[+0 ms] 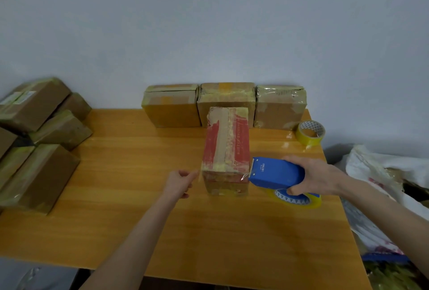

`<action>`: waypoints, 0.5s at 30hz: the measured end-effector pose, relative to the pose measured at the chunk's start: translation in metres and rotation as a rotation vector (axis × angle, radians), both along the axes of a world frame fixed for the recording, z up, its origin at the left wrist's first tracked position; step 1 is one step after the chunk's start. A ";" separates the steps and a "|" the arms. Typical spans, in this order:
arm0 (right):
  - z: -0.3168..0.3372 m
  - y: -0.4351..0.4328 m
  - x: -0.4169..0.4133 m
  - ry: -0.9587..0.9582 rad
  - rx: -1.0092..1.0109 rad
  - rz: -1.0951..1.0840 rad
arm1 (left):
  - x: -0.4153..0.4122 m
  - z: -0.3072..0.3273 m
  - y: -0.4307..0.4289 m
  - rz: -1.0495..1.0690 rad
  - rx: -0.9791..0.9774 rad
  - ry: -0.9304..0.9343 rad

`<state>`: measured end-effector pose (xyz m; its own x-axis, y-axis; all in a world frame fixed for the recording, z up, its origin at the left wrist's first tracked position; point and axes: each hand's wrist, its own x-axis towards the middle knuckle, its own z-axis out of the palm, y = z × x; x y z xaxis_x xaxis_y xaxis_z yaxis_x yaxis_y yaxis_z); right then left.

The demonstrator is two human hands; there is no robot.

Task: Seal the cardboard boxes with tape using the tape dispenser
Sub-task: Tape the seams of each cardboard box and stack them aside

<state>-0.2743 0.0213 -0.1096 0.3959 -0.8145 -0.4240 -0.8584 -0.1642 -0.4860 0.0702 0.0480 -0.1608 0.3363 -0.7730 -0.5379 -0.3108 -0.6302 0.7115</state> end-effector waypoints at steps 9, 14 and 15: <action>-0.004 0.002 -0.008 -0.037 -0.048 0.016 | -0.053 0.030 0.023 -0.662 -0.905 -0.665; -0.002 0.001 -0.014 -0.045 -0.092 0.049 | -0.081 0.014 0.017 -1.069 -0.506 -0.906; -0.002 0.000 -0.016 -0.056 -0.089 0.048 | -0.077 0.009 0.016 -1.070 -0.498 -0.937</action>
<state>-0.2899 0.0212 -0.1111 0.4566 -0.8275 -0.3268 -0.8202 -0.2491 -0.5150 -0.0065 0.0635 -0.1521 -0.4253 -0.9023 -0.0706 -0.9045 0.4210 0.0677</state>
